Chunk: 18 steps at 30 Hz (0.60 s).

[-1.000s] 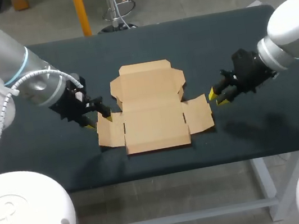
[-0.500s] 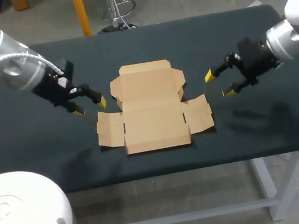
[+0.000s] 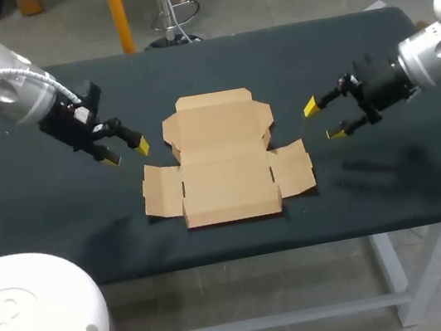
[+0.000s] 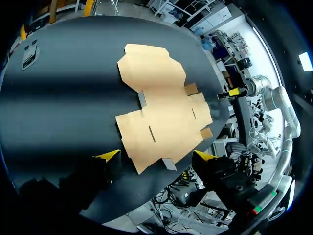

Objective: Assemble the packaging by folding the flat box into shape, placing the metal phone stand inside, and closing the box properly

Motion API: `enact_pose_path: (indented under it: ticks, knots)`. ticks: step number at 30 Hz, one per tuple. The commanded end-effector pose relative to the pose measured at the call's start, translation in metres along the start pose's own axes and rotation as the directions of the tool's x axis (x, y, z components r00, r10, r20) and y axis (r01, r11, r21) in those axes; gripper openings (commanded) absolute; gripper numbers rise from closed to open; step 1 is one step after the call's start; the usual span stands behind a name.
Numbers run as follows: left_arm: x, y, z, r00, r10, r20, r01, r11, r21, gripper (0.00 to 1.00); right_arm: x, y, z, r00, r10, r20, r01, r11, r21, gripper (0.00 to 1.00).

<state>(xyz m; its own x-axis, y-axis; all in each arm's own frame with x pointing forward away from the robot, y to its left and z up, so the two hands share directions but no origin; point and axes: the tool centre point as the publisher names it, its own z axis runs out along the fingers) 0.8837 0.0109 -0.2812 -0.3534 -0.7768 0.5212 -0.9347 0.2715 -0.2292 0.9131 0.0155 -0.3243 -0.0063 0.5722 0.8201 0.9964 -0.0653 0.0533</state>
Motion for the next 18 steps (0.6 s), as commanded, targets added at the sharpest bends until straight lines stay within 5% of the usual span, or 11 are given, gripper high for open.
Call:
enact_pose_path:
  ticks: [1,18]
  knots:
    - [-0.001,0.002,0.005,0.999,-0.04,0.007,0.04,0.999,0.012,1.0,-0.002,0.001,-0.001,0.999,-0.002,-0.039,0.002,1.0,0.005,1.0]
    - [-0.031,-0.054,-0.003,0.979,-0.086,-0.183,0.091,0.996,0.017,1.0,-0.001,0.056,0.021,0.995,-0.04,-0.09,0.041,0.999,0.011,1.0]
